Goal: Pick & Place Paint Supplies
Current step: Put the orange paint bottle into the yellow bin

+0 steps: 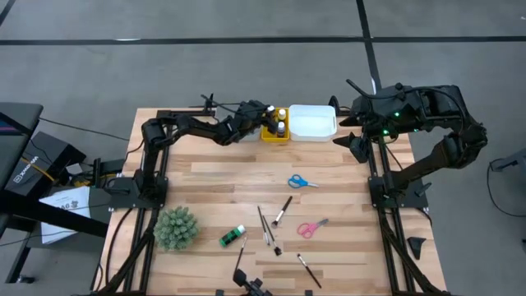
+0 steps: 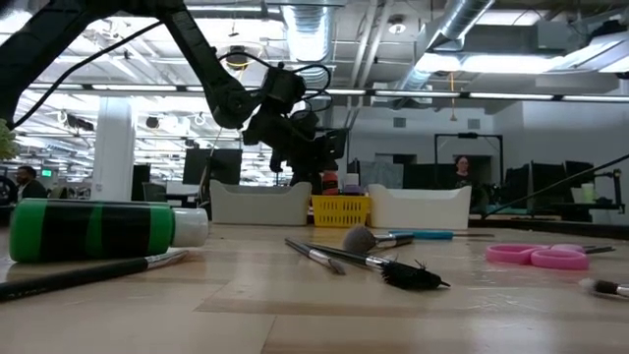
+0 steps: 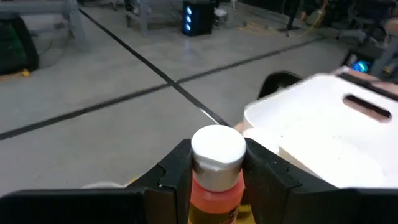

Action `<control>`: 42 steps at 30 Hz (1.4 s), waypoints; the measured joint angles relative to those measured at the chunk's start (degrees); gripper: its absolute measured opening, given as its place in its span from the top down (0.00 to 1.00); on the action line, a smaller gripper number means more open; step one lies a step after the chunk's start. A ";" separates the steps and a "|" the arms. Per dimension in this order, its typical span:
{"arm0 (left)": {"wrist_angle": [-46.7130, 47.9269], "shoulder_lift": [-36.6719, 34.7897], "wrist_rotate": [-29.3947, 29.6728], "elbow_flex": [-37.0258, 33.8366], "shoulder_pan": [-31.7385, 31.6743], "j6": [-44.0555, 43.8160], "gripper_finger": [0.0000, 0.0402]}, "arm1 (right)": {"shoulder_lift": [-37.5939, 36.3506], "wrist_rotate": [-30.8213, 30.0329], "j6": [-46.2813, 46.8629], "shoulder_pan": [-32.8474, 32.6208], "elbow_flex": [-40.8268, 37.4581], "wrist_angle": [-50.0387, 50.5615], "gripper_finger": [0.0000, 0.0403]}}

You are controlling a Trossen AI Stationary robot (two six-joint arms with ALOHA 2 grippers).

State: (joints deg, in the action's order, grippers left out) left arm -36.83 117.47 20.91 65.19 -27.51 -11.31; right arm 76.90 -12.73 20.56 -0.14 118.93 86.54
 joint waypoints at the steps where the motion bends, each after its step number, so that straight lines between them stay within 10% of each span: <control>1: 0.68 -0.14 -0.37 0.00 -0.01 -0.02 0.73 | 0.00 0.02 0.00 0.00 0.00 -0.02 0.30; 42: 4.77 -2.56 -20.53 -1.46 -4.08 6.84 0.73 | 0.00 -0.26 0.02 0.33 0.00 0.22 0.30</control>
State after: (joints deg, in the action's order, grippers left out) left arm -32.07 114.91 0.38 63.73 -31.59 -4.47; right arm 76.90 -13.00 20.58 0.19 118.93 86.76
